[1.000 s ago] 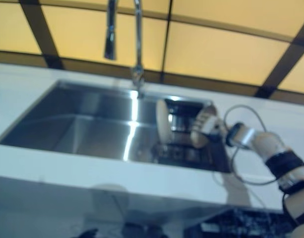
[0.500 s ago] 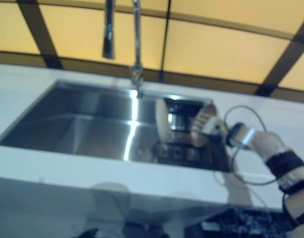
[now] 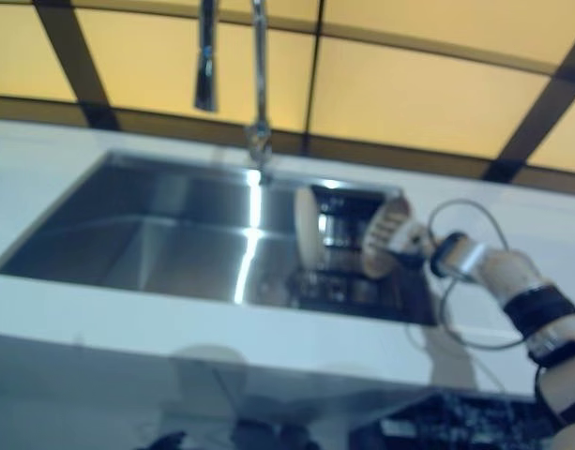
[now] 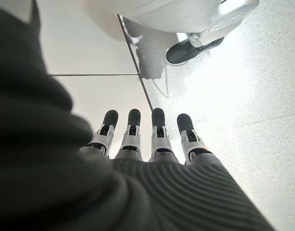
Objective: Take plates into dishwasher
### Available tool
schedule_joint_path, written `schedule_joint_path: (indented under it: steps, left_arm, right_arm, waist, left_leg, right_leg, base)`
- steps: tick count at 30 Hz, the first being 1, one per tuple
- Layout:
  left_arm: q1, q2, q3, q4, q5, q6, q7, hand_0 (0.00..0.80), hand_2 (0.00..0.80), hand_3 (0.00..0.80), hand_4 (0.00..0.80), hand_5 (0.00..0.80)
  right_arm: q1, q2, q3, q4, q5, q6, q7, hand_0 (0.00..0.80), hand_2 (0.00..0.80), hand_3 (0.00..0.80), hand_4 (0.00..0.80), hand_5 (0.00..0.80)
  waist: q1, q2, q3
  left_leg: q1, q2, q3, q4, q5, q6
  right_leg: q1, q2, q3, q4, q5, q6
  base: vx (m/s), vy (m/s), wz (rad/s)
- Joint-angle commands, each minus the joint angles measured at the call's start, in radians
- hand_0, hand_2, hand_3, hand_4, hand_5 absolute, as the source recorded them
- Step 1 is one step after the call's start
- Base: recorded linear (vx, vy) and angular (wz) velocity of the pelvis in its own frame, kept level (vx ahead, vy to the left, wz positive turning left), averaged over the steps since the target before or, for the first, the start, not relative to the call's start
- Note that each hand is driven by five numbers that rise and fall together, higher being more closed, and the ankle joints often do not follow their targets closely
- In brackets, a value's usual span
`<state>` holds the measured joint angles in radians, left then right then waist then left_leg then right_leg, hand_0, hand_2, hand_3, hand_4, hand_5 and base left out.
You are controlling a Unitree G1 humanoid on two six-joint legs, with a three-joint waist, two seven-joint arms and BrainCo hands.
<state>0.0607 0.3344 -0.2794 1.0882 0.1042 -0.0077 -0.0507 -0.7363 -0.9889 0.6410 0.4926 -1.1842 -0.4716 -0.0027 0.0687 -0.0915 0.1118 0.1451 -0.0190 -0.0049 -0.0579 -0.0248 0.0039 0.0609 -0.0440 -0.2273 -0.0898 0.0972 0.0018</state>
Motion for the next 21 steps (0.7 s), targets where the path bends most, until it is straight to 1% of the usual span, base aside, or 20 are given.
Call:
schedule_joint_path:
  steps: [1,2,3,4,5,8,21]
  left_arm:
    - [-0.044,0.009,-0.041,0.029,0.009,-0.017,0.005,0.000,0.000,0.000,0.000,0.000]
    - [-0.043,0.010,-0.042,0.027,0.006,-0.017,0.005,0.000,0.000,0.000,0.000,0.000]
    - [-0.043,0.010,-0.041,0.026,0.005,-0.016,0.004,0.000,0.000,0.000,0.000,0.000]
    - [-0.042,0.010,-0.039,0.025,0.006,-0.017,0.004,0.000,0.000,0.000,0.000,0.000]
    - [-0.041,0.010,-0.041,0.023,0.004,-0.017,0.005,0.000,0.000,0.000,0.000,0.000]
    - [-0.042,0.010,-0.045,0.019,0.002,-0.016,0.007,0.000,0.000,0.000,0.000,0.000]
    - [-0.037,0.012,-0.050,0.009,-0.002,-0.017,0.006,0.000,0.000,0.000,0.000,0.000]
  right_arm:
    - [-0.027,-0.007,0.011,0.028,0.046,0.082,-0.006,0.072,0.072,0.072,0.072,0.072]
    - [-0.027,-0.007,0.009,0.028,0.044,0.086,-0.005,0.257,0.257,0.257,0.257,0.257]
    - [-0.025,-0.006,0.007,0.027,0.040,0.088,-0.007,0.524,0.524,0.524,0.524,0.524]
    - [-0.023,-0.007,0.004,0.025,0.037,0.091,-0.008,0.765,0.765,0.765,0.765,0.765]
    - [-0.023,-0.006,0.003,0.023,0.037,0.098,-0.007,0.800,0.800,0.800,0.800,0.800]
    - [-0.021,-0.004,0.001,0.024,0.032,0.112,-0.016,0.800,0.800,0.800,0.800,0.800]
    - [-0.010,-0.015,-0.011,0.018,0.030,0.113,-0.024,0.800,0.800,0.800,0.800,0.800]
  waist:
    - [0.024,-0.017,-0.001]
    - [0.024,-0.017,0.000]
    - [0.024,-0.016,0.000]
    - [0.024,-0.015,0.001]
    - [0.024,-0.015,0.002]
    - [0.026,-0.015,0.005]
    - [0.023,-0.015,0.008]
  left_leg:
    - [-0.059,0.004,0.080,0.045,-0.015,-0.011]
    - [-0.059,0.003,0.080,0.046,-0.015,-0.011]
    - [-0.059,0.004,0.080,0.046,-0.015,-0.011]
    - [-0.058,0.004,0.080,0.045,-0.014,-0.011]
    - [-0.059,0.004,0.080,0.045,-0.014,-0.010]
    - [-0.062,0.003,0.079,0.047,-0.013,-0.010]
    - [-0.066,0.003,0.082,0.045,-0.012,-0.008]
  right_leg:
    - [0.058,0.013,-0.005,0.045,-0.112,0.046]
    - [0.058,0.013,-0.004,0.046,-0.112,0.046]
    - [0.058,0.013,-0.004,0.046,-0.112,0.046]
    - [0.058,0.013,-0.004,0.046,-0.112,0.046]
    - [0.057,0.013,-0.004,0.046,-0.111,0.046]
    - [0.056,0.012,-0.004,0.046,-0.110,0.046]
    - [0.049,0.013,0.000,0.043,-0.105,0.048]
  base:
    - [0.000,0.000,0.00]
    - [0.000,0.000,0.00]
    - [0.000,0.000,0.00]
    - [0.000,0.000,0.00]
    - [0.000,0.000,0.00]
    - [0.000,0.000,0.00]
    - [0.000,0.000,0.00]
